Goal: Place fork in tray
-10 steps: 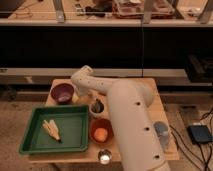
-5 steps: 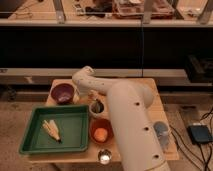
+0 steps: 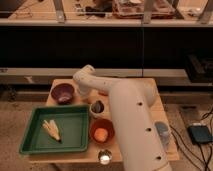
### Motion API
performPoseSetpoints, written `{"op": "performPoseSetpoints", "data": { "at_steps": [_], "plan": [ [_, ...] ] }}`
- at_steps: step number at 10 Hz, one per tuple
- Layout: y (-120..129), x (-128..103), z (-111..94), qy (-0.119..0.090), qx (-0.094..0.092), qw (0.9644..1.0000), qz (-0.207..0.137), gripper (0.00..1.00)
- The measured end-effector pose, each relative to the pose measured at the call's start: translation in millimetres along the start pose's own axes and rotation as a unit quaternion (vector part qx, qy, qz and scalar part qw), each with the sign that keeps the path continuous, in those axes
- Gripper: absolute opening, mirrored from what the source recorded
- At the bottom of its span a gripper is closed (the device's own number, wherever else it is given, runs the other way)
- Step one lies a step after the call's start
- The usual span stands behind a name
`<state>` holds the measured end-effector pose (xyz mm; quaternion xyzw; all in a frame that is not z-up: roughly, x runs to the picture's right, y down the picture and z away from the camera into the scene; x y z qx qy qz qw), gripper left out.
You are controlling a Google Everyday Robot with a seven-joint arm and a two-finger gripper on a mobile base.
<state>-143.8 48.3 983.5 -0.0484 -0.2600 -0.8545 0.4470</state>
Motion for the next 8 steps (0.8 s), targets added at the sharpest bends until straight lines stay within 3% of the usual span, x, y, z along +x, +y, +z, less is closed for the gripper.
{"op": "performPoseSetpoints", "data": {
  "at_steps": [6, 7, 8],
  "plan": [
    [-0.7, 0.9, -1.6, 0.001, 0.001, 1.0000, 0.001, 0.00],
    [-2.9, 0.0, -8.3, 0.013, 0.016, 0.9998, 0.008, 0.00],
    [10.2, -2.4, -22.9, 0.037, 0.022, 0.9989, 0.016, 0.00]
  ]
}}
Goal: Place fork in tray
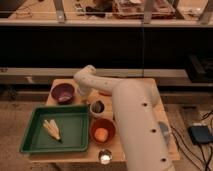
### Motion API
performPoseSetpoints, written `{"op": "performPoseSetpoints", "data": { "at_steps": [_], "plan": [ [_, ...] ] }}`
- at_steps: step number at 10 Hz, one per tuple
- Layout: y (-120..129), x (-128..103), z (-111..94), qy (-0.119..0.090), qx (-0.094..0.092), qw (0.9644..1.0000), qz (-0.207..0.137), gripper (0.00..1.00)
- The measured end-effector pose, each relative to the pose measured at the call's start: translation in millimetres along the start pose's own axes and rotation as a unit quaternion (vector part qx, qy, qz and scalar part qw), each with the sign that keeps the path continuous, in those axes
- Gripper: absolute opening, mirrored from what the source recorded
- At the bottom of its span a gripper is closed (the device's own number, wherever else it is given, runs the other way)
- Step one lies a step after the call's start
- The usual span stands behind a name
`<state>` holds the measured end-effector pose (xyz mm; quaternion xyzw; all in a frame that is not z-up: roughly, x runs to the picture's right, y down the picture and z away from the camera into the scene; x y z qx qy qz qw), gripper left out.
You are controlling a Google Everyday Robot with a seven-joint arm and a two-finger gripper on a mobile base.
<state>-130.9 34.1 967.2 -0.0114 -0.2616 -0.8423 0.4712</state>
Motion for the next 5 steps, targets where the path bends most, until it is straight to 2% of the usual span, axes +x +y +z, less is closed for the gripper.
{"op": "performPoseSetpoints", "data": {
  "at_steps": [1, 3, 4, 5],
  "plan": [
    [9.7, -2.3, -13.4, 0.017, 0.007, 0.9998, 0.006, 0.00],
    [22.7, -0.8, -67.5, 0.073, 0.032, 0.9966, 0.020, 0.00],
    [29.9, -2.0, -93.6, 0.099, 0.040, 0.9940, 0.026, 0.00],
    [39.6, -4.1, -125.4, 0.130, 0.050, 0.9896, 0.034, 0.00]
  ]
}}
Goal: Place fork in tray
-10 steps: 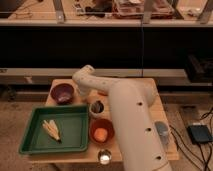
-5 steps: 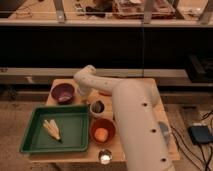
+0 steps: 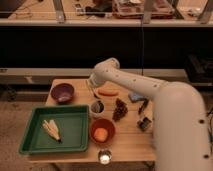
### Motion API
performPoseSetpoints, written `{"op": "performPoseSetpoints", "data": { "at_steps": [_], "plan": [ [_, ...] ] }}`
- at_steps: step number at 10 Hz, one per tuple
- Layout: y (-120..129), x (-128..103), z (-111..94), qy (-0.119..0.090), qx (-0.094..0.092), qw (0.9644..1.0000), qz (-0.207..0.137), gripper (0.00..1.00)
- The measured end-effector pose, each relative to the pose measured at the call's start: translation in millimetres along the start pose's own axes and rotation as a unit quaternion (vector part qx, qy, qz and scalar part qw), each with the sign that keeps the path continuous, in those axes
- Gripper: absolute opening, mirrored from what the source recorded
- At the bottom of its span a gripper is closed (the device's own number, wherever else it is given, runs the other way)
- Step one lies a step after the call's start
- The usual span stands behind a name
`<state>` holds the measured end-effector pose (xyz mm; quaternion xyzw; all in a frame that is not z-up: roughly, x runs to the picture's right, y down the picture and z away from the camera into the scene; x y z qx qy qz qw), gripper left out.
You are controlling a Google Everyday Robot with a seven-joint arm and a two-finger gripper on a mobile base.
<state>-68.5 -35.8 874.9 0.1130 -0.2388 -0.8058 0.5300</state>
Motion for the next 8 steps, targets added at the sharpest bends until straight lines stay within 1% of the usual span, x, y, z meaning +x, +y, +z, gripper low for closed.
{"op": "performPoseSetpoints", "data": {
  "at_steps": [1, 2, 3, 4, 5, 6, 7, 8],
  "plan": [
    [2.2, 4.3, -21.5, 0.022, 0.010, 0.9997, 0.004, 0.00],
    [2.0, 11.5, -49.7, 0.053, 0.031, 0.9981, 0.009, 0.00],
    [4.8, 14.6, -76.8, 0.082, 0.056, 0.9949, 0.016, 0.00],
    [7.7, 16.0, -113.1, 0.121, 0.098, 0.9875, 0.025, 0.00],
    [6.2, 14.7, -143.8, 0.154, 0.140, 0.9777, 0.029, 0.00],
    [1.4, 12.2, -163.7, 0.174, 0.169, 0.9696, 0.029, 0.00],
    [-11.8, 6.9, -193.3, 0.196, 0.205, 0.9587, 0.021, 0.00],
    [-24.8, 2.4, -207.9, 0.201, 0.225, 0.9533, 0.009, 0.00]
  ]
}}
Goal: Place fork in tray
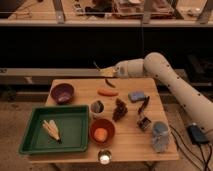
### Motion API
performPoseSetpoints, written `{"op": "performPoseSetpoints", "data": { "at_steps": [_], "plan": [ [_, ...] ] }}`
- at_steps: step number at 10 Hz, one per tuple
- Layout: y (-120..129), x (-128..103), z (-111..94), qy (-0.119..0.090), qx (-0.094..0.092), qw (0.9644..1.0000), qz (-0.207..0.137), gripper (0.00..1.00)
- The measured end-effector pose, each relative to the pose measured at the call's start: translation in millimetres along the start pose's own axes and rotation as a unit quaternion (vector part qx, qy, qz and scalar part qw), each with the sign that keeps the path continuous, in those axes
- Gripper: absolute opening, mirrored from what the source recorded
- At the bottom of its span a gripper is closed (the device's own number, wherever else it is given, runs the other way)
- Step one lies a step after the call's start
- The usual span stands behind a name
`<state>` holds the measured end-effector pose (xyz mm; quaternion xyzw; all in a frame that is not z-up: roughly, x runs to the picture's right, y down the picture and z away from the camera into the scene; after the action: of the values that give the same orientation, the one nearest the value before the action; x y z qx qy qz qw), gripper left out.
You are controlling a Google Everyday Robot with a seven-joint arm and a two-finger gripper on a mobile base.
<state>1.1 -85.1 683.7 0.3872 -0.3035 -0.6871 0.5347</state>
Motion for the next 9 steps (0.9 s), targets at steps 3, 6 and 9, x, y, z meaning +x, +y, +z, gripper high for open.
{"op": "performPoseSetpoints", "data": {
  "at_steps": [3, 6, 9],
  "plan": [
    [-57.8, -17.8, 12.0, -0.039, 0.049, 0.9957, -0.068, 0.00],
    [-117.3, -59.5, 67.4, -0.101, 0.076, 0.9814, -0.145, 0.00],
    [-151.8, -110.0, 137.5, -0.167, 0.070, 0.9615, -0.207, 0.00]
  ]
}}
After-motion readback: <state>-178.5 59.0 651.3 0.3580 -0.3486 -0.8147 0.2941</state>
